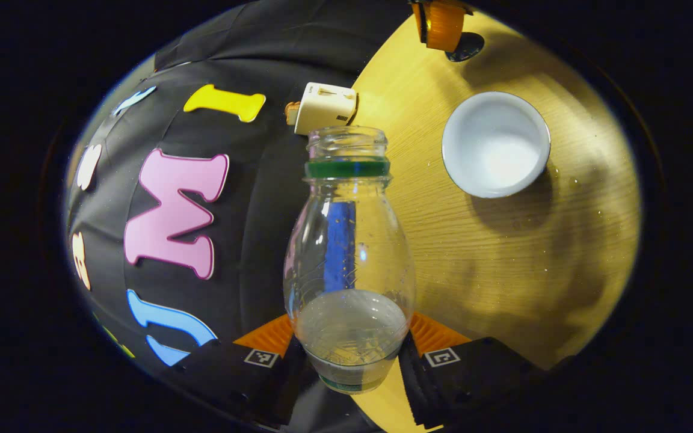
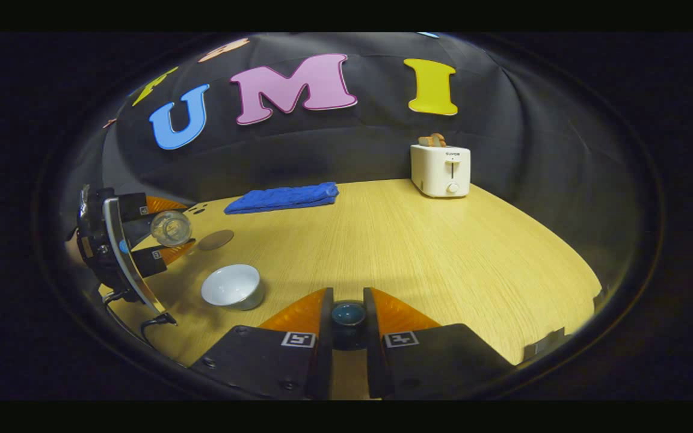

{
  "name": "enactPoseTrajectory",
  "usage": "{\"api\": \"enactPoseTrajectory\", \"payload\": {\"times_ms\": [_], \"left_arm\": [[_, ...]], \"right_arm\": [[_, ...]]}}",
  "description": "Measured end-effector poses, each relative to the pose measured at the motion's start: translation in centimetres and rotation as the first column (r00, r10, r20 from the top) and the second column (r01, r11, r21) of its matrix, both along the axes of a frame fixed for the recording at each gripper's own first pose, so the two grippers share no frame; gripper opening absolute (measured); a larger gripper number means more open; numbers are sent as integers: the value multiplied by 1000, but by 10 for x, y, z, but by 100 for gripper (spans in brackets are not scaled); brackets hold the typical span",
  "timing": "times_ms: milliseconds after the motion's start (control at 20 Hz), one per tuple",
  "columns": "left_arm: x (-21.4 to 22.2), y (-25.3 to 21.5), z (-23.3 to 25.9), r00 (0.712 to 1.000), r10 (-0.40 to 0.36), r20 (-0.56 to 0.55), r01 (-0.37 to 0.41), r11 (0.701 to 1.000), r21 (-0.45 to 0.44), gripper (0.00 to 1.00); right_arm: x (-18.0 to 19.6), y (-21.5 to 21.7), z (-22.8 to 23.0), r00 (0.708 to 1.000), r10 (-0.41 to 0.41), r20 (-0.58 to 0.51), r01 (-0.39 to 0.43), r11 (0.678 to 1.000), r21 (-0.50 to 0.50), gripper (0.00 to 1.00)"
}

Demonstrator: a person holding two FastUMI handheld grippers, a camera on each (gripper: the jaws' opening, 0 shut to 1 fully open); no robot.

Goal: Open the teacup lid with one hand, grasp the water bottle and pour water into the teacup with the other hand; after pouring, place the water bottle on the coaster and then close the teacup lid.

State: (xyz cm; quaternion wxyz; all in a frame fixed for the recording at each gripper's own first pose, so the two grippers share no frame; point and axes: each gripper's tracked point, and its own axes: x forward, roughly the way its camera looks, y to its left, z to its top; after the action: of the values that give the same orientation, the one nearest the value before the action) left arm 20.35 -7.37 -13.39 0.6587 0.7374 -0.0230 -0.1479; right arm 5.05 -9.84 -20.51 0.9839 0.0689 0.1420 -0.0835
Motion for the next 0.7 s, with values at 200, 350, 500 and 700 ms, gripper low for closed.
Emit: {"api": "enactPoseTrajectory", "payload": {"times_ms": [200,350,500,700], "left_arm": [[14,-7,-2,999,-37,8,36,995,90,73],[15,-11,-7,997,-71,12,68,986,149,73],[21,-5,-17,997,-77,-3,76,977,201,73],[25,-10,-18,994,-105,0,102,960,261,73]], "right_arm": [[1,3,-2,1000,3,1,-3,1000,-4,31],[1,4,-6,1000,-4,-2,4,1000,-3,27],[-1,5,-9,1000,-11,-5,11,1000,2,27],[-4,8,-11,1000,-16,-9,16,1000,6,27]]}}
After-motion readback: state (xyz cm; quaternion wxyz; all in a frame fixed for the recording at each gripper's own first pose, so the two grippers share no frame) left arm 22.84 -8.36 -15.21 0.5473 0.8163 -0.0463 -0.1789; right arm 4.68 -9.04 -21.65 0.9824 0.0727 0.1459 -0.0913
